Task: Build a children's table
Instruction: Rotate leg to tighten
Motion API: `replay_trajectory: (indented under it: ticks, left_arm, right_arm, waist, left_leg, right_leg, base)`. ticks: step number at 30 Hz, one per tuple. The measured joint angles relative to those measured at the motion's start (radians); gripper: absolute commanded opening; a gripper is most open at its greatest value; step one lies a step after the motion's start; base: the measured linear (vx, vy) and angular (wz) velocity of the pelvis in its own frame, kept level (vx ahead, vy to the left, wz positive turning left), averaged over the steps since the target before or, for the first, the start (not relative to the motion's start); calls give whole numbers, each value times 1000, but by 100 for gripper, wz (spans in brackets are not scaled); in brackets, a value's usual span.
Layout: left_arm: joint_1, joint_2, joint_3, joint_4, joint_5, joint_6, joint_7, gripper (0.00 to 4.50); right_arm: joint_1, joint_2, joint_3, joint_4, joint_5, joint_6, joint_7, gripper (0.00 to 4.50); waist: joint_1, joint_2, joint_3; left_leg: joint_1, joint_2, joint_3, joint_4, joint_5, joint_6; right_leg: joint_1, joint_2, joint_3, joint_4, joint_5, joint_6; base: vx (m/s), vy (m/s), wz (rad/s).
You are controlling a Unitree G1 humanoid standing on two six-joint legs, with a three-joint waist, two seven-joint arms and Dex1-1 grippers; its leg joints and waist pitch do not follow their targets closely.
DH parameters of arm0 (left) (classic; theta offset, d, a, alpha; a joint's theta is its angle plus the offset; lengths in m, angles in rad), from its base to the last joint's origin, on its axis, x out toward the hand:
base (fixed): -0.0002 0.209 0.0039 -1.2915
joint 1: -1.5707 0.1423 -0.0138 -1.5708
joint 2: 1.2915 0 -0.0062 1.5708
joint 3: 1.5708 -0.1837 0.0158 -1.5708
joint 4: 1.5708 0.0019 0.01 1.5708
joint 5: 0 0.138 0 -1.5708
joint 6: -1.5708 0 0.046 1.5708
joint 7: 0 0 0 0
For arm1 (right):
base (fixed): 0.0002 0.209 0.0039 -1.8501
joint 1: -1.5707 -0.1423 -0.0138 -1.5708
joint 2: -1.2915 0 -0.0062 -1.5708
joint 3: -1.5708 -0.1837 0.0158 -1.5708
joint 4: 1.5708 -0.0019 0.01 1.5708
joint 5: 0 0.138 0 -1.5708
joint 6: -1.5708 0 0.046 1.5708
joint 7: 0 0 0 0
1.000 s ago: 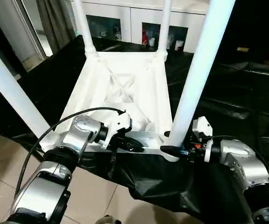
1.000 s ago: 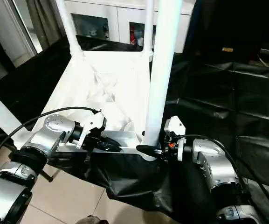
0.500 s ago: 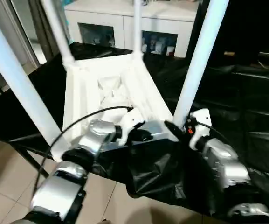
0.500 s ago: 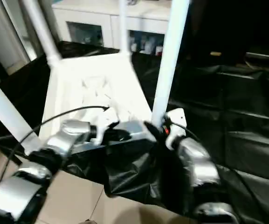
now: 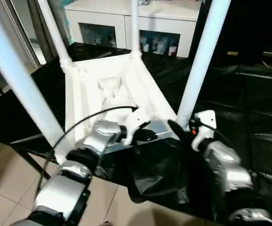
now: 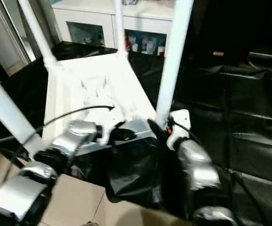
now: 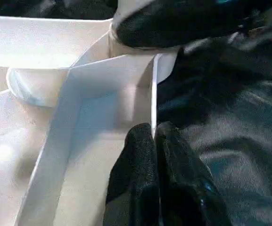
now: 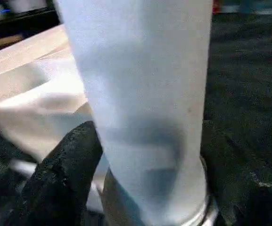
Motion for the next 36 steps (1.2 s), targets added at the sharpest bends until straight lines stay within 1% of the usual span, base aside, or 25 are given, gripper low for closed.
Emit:
replay_trajectory:
  ticks: [3,5,8,10,11,14,15,18,20,21,23,25,28,29,33,34,36]
  left_arm:
    - [6,41,-1,-16,-9,-6,-96,0]
    - [11,67,-1,-27,-18,-10,-151,0]
    - [14,105,-2,-48,-30,-17,-230,0]
    - [20,130,-7,-61,-43,-23,-278,0]
    - [22,139,-8,-62,-45,-24,-293,0]
    - [26,163,-12,-65,-46,-23,-347,0]
    - [31,166,-13,-69,-45,-23,-363,0]
    - [34,167,-18,-71,-45,-13,-390,0]
    - [37,167,-22,-77,-46,-11,-395,0]
    - [39,167,-24,-81,-46,-10,-396,0]
    - [42,167,-28,-89,-47,-8,-400,0]
    - [43,167,-29,-92,-49,-7,-402,0]
    - [43,165,-28,-94,-49,-7,-404,0]
    - [43,165,-28,-95,-49,-7,-403,0]
    - [44,147,-29,-95,-46,-7,-373,0]
    - [44,138,-28,-89,-45,-8,-355,0]
    - [41,120,-18,-68,-40,-13,-275,0]
  right_arm:
    - [4,-80,41,-31,25,32,157,359]
    - [5,-106,56,-41,37,41,231,359]
    - [4,-127,68,-59,44,52,320,359]
    - [0,-149,81,-65,46,55,385,359]
    - [-1,-155,89,-65,46,55,406,359]
    - [-7,-173,111,-64,57,63,467,359]
    - [-7,-175,121,-64,63,65,481,335]
    - [-7,-175,132,-63,64,65,502,327]
    - [-7,-174,135,-63,63,65,507,293]
    - [-7,-174,135,-63,63,65,509,285]
    - [-5,-175,134,-63,62,63,512,276]
    - [-4,-177,134,-65,62,64,517,255]
    - [2,-181,134,-75,63,65,520,249]
    - [2,-182,134,-76,63,65,520,246]
    - [31,-174,122,-102,63,63,496,243]
    - [35,-169,119,-105,61,59,476,243]
    - [42,-132,92,-102,41,49,370,239]
  waist:
    - [6,2,-1]
    - [7,2,-1]
    - [8,2,-1]
    - [11,2,-2]
    - [13,2,-2]
    - [18,1,-1]
    - [19,1,-1]
    - [19,-1,0]
    - [21,-1,0]
    - [22,-1,0]
    - [24,-1,0]
    - [26,-1,0]
    - [31,-1,0]
    - [32,-1,0]
    - [46,0,0]
    - [48,1,-1]
    - [45,4,-3]
  left_leg:
    - [-2,2,0,-1,0,0]
    - [-7,5,0,0,3,5]
    - [-23,5,0,10,2,7]
    - [-35,6,0,18,0,10]
    - [-38,7,0,21,0,11]
    - [-38,7,0,25,0,11]
    - [-37,8,0,26,0,11]
    - [-35,8,0,26,0,1]
    - [-34,8,0,26,0,0]
    - [-34,8,0,26,0,0]
    - [-34,8,0,26,1,0]
    - [-34,8,0,26,1,0]
    - [-34,8,0,26,4,5]
    - [-34,8,0,26,4,5]
    - [-33,8,0,26,3,3]
    - [-32,8,0,26,2,2]
    - [-29,8,0,26,1,-2]
  right_leg:
    - [-3,1,-1,1,-3,6]
    - [-7,3,-2,2,-6,5]
    - [-24,2,-2,16,-11,0]
    - [-36,2,-2,23,-11,-1]
    - [-39,2,-2,25,-11,-1]
    - [-39,2,-2,29,-12,-1]
    - [-38,1,-1,29,-12,-1]
    - [-35,1,-1,29,-11,-1]
    - [-33,1,-1,29,-11,-2]
    - [-33,1,-1,30,-11,-2]
    - [-33,0,-1,30,-11,-2]
    - [-33,0,-1,30,-11,-2]
    - [-34,0,-2,30,-11,-2]
    - [-34,0,-2,30,-11,-2]
    - [-33,0,-2,31,-11,-2]
    - [-33,0,-2,31,-11,-2]
    - [-30,0,-1,31,-9,-2]
  base:
    - [0,0,0]
    - [0,0,0]
    - [0,0,0]
    - [0,0,0]
    - [0,0,0]
    - [0,0,0]
    - [0,0,0]
    - [0,0,0]
    - [0,0,0]
    - [0,0,0]
    - [0,0,0]
    - [0,0,0]
    - [0,0,0]
    - [0,0,0]
    - [0,0,0]
    - [0,0,0]
    - [0,0,0]
